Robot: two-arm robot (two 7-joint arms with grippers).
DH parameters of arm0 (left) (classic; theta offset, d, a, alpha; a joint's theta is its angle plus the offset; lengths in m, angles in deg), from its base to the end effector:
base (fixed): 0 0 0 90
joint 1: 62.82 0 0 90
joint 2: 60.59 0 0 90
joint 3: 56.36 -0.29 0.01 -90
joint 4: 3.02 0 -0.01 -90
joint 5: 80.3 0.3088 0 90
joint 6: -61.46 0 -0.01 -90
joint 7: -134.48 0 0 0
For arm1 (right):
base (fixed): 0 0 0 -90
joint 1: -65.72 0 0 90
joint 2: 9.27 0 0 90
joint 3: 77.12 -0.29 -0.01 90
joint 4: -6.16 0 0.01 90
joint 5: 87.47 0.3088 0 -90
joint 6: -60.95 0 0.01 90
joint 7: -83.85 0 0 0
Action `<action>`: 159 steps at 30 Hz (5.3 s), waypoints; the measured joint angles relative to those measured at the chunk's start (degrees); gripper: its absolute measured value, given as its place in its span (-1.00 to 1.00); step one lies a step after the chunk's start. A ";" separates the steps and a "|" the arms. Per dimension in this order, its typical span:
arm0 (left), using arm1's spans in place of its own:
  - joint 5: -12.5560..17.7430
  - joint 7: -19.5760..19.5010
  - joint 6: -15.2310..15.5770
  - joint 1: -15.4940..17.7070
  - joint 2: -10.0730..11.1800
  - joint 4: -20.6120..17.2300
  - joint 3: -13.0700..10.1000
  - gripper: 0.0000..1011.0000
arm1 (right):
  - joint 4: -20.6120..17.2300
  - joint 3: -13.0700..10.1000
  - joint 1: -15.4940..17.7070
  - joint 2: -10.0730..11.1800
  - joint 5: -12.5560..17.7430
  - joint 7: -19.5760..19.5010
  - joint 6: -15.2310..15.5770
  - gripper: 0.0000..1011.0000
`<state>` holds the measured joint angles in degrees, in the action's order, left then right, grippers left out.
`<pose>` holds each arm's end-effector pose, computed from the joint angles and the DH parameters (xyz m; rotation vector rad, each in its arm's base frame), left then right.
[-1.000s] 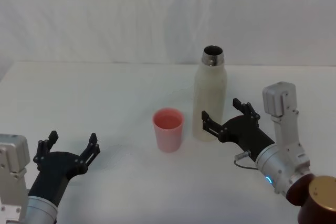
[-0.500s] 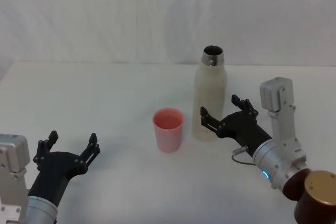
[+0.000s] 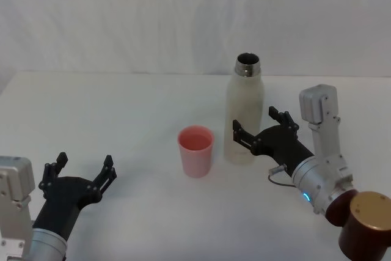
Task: Grasp the thermos with one hand and pour water into the cup lid.
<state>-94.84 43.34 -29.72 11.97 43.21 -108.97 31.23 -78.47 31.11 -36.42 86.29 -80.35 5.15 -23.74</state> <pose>0.2530 0.0375 -0.2853 -0.0379 0.0142 1.4461 0.3743 0.0697 -0.2663 -0.0339 -0.0154 -1.0696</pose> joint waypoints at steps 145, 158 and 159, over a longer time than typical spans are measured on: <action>0.00 0.00 0.00 0.00 0.00 0.00 0.00 0.98 | -2.25 -0.09 -2.14 0.39 -6.08 -2.47 1.37 0.88; 0.00 0.00 0.00 0.00 0.00 0.00 0.00 0.98 | -7.20 0.76 -0.75 3.89 -13.19 -2.19 3.78 0.88; 0.00 0.00 0.00 0.00 0.00 0.00 0.00 0.98 | -7.64 0.93 -0.68 4.28 -14.11 -1.98 4.08 0.88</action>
<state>-94.84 43.34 -29.73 11.97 43.21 -108.97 31.22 -86.11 32.04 -37.10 90.57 -94.46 3.16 -19.66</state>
